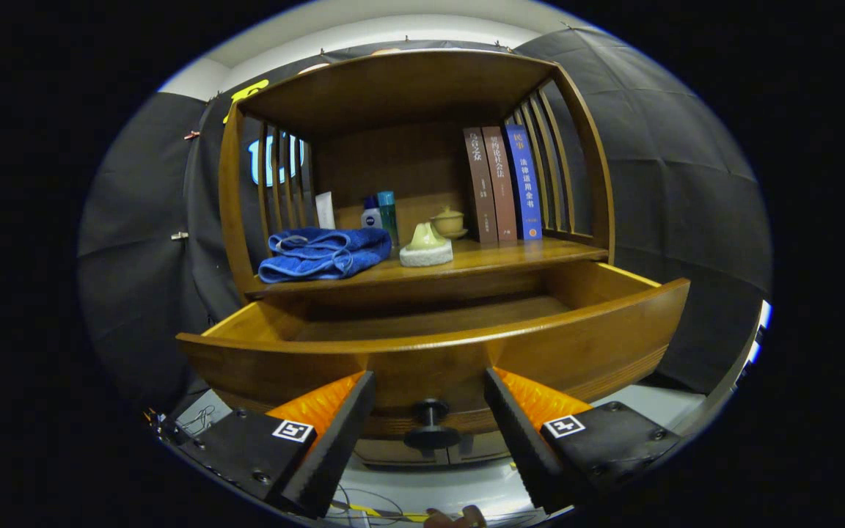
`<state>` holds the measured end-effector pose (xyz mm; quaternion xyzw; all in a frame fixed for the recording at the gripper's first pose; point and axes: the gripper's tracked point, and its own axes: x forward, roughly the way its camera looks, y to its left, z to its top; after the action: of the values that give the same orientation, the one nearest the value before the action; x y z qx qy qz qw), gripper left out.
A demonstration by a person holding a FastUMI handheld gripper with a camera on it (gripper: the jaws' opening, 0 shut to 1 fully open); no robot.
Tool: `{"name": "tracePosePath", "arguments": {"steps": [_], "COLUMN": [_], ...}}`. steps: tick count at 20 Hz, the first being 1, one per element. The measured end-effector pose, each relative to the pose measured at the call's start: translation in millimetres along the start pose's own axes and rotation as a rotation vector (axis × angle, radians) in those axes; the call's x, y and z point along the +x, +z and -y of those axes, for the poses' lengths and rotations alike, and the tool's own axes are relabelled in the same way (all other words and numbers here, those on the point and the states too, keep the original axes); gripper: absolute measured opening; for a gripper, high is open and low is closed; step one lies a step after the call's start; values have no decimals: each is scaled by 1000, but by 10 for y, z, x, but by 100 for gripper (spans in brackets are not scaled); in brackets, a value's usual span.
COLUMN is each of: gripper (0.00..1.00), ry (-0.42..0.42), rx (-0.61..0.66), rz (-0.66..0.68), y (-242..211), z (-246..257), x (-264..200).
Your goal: Pull open the drawer, take out the items inside it, and place them on the countertop above the cabinet.
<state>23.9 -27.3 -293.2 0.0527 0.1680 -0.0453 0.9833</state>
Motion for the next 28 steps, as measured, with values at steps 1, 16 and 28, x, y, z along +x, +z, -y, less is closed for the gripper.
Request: {"name": "tracePosePath", "arguments": {"steps": [1, 16, 28], "gripper": [98, 98, 98], "ry": [0, 4, -9], "rx": [3, 7, -3], "rz": [-2, 2, 19], "y": [26, 221, 243], "z": [-5, -5, -24], "x": [85, 1057, 1174]}}
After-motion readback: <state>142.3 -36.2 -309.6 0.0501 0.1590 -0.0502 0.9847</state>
